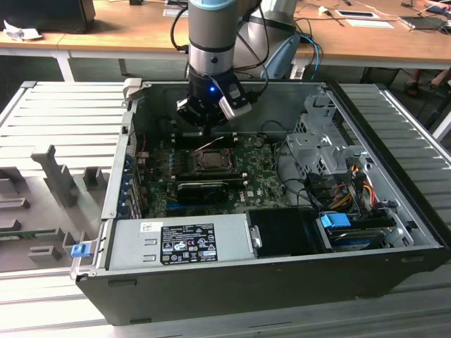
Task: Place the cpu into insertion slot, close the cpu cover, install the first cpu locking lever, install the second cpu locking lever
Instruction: 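Install the first cpu locking lever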
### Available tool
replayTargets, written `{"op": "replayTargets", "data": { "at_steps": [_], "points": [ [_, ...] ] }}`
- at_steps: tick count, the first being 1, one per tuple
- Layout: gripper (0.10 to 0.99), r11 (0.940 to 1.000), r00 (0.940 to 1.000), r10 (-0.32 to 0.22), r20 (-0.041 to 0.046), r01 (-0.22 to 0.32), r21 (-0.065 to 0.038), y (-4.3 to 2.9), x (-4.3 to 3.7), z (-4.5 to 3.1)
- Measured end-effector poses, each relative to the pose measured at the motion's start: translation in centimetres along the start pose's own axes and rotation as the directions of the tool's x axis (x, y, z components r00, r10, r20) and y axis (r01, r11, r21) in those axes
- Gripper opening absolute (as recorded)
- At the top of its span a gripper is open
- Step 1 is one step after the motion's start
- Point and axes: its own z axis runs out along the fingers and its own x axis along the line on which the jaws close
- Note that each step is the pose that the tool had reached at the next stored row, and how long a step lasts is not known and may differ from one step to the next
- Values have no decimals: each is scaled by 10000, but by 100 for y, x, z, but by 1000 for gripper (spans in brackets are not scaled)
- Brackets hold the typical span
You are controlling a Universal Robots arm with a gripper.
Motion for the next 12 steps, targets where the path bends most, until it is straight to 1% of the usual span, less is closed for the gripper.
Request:
{"op": "replayTargets", "data": {
  "at_steps": [2,4,5,6,7,11,12],
  "points": [
    [106,10000,10000,2,0,-2,0,-1,-19,11],
    [106,10000,10000,2,0,-2,0,-3,-55,51],
    [106,10000,10000,-2,20,2,2,-5,-76,70],
    [106,10000,9999,-36,162,36,4,-4,-76,75],
    [106,10000,9998,-50,184,50,1,-1,-77,78],
    [106,10000,9998,-63,186,64,-19,25,-86,90],
    [106,9999,9997,-165,176,165,-21,33,-92,100]
  ]
}}
